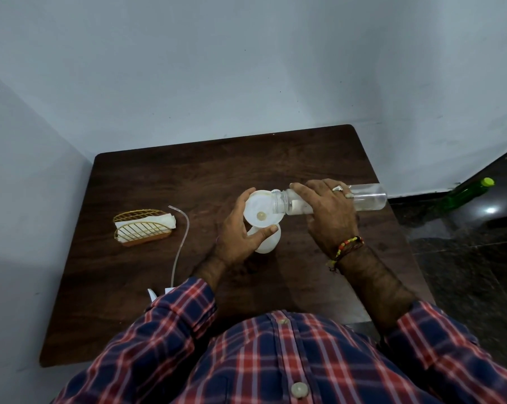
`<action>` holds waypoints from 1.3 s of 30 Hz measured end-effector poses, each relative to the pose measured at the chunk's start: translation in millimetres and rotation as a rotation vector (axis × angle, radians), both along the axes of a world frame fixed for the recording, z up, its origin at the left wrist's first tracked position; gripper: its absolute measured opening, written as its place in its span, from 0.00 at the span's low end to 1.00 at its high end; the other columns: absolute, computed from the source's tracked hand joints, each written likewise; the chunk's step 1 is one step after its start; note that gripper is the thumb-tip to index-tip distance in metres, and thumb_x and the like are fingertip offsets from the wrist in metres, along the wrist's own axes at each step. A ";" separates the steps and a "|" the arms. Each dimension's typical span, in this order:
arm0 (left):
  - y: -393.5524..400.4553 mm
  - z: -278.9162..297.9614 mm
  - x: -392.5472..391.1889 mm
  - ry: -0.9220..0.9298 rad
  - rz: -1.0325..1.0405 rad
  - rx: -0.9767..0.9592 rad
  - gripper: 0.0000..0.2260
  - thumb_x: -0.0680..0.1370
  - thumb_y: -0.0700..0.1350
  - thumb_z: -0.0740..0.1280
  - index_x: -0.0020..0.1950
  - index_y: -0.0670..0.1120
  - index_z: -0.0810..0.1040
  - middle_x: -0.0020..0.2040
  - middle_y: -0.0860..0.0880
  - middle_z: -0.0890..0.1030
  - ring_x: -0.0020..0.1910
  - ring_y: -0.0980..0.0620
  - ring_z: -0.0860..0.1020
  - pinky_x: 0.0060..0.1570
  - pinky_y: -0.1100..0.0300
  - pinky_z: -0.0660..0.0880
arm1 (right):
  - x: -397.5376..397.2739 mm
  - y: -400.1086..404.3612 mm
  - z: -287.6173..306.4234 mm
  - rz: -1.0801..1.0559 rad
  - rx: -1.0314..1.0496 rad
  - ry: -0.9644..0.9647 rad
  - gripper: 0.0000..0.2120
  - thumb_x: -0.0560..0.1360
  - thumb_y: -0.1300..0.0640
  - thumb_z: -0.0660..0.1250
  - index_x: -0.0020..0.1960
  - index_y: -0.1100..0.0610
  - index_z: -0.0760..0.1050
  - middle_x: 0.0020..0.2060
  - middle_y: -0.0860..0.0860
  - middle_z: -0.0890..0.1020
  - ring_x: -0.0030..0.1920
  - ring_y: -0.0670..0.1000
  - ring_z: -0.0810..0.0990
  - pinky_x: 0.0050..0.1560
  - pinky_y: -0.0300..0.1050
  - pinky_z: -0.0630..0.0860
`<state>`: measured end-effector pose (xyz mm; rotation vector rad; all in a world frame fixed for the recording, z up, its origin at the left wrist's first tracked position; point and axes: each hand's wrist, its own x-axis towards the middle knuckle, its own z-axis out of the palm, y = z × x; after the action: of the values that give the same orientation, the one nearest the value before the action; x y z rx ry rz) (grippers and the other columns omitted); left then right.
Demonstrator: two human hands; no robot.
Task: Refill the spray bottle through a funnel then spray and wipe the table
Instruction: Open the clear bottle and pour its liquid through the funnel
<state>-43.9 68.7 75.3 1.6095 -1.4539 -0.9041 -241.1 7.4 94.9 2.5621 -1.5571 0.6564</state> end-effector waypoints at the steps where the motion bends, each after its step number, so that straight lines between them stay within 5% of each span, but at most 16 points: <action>1: -0.2 0.4 0.0 0.000 -0.004 -0.001 0.40 0.71 0.52 0.77 0.77 0.50 0.60 0.71 0.53 0.70 0.69 0.57 0.69 0.68 0.49 0.72 | -0.1 -0.1 -0.1 0.000 -0.002 0.000 0.30 0.64 0.66 0.73 0.65 0.51 0.77 0.53 0.51 0.82 0.56 0.57 0.79 0.59 0.57 0.71; 8: -0.8 -0.7 0.7 0.000 -0.008 -0.011 0.39 0.71 0.49 0.77 0.76 0.49 0.60 0.67 0.61 0.68 0.64 0.70 0.68 0.67 0.62 0.70 | -1.1 -0.6 -1.6 0.012 -0.018 -0.009 0.30 0.63 0.66 0.73 0.64 0.51 0.77 0.53 0.51 0.82 0.56 0.58 0.79 0.59 0.57 0.71; 13: -1.2 -2.2 1.2 0.007 -0.013 -0.010 0.39 0.71 0.49 0.77 0.76 0.48 0.60 0.65 0.66 0.69 0.65 0.69 0.69 0.64 0.67 0.70 | 0.2 -1.4 -1.0 0.011 -0.021 0.001 0.29 0.65 0.65 0.73 0.65 0.51 0.77 0.53 0.51 0.82 0.55 0.57 0.79 0.59 0.57 0.71; 18: -1.2 -1.5 1.1 0.005 -0.014 -0.019 0.39 0.71 0.49 0.77 0.76 0.48 0.60 0.68 0.60 0.70 0.67 0.62 0.69 0.66 0.59 0.71 | -0.1 -0.5 -0.3 0.009 -0.019 0.011 0.30 0.64 0.64 0.74 0.65 0.51 0.77 0.54 0.51 0.81 0.56 0.57 0.78 0.60 0.56 0.70; 24: -1.0 -2.9 0.7 0.002 -0.003 -0.016 0.39 0.71 0.50 0.77 0.77 0.49 0.60 0.68 0.60 0.69 0.66 0.65 0.68 0.66 0.61 0.71 | -1.1 -1.8 -1.7 0.003 -0.026 0.015 0.30 0.65 0.64 0.75 0.65 0.51 0.77 0.54 0.51 0.81 0.56 0.57 0.78 0.61 0.56 0.69; 30: -1.3 -3.5 1.4 0.011 -0.001 0.002 0.39 0.71 0.49 0.77 0.77 0.49 0.60 0.66 0.63 0.68 0.64 0.73 0.67 0.61 0.73 0.68 | 0.2 -0.8 -1.4 0.004 -0.023 0.014 0.30 0.64 0.65 0.75 0.65 0.51 0.77 0.54 0.52 0.81 0.56 0.57 0.78 0.61 0.56 0.70; 39: -0.7 -0.4 0.1 0.013 -0.014 -0.009 0.39 0.71 0.49 0.77 0.77 0.49 0.59 0.70 0.57 0.69 0.68 0.59 0.69 0.67 0.56 0.72 | -0.3 -1.1 -1.5 0.005 -0.019 0.014 0.29 0.65 0.64 0.74 0.65 0.51 0.77 0.55 0.51 0.81 0.57 0.57 0.78 0.61 0.56 0.70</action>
<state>-43.8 68.0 75.0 1.5860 -1.4605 -0.9134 -241.4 6.3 93.4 2.5517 -1.5337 0.6491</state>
